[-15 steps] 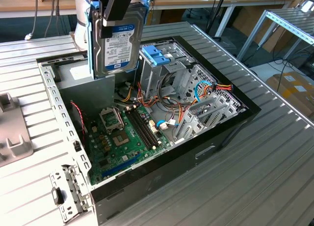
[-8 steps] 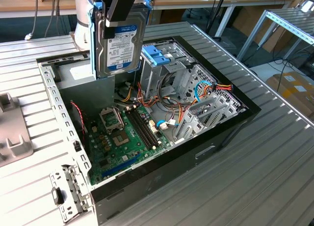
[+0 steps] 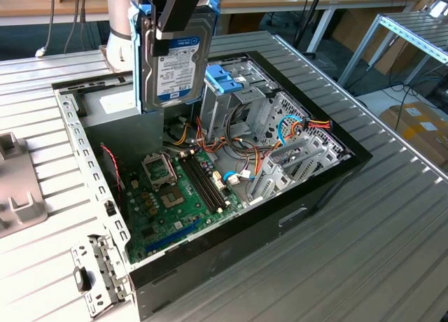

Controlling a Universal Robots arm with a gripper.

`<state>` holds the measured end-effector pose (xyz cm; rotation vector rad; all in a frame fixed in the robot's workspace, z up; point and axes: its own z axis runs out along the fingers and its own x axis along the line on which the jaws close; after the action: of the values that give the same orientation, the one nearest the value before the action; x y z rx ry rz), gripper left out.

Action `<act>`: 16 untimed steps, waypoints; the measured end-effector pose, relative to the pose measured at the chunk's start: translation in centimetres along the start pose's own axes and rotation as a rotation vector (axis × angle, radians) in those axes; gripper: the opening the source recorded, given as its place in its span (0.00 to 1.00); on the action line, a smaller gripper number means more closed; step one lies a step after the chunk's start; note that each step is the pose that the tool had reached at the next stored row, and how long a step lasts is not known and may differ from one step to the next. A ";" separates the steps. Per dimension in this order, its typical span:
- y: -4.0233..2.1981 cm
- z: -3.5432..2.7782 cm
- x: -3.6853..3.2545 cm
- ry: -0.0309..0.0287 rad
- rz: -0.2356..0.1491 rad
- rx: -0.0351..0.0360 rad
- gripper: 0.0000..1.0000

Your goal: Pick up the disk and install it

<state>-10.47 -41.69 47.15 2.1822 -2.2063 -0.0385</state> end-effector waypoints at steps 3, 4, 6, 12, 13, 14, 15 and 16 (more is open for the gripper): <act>-0.20 0.02 0.08 0.0007 0.000 0.0000 0.37; -0.27 0.03 0.10 0.0009 0.000 0.0000 0.37; -0.39 0.04 0.16 0.0013 0.000 0.0000 0.37; -0.77 0.09 0.31 0.0024 0.000 0.0000 0.37; -0.85 0.10 0.34 0.0027 0.000 0.0000 0.37; -0.93 0.11 0.37 0.0030 0.000 0.0000 0.37; -1.01 0.12 0.40 0.0032 0.000 0.0000 0.37; -1.08 0.12 0.43 0.0034 0.000 0.0000 0.37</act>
<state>-9.41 -42.13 46.98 2.1804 -2.2048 -0.0348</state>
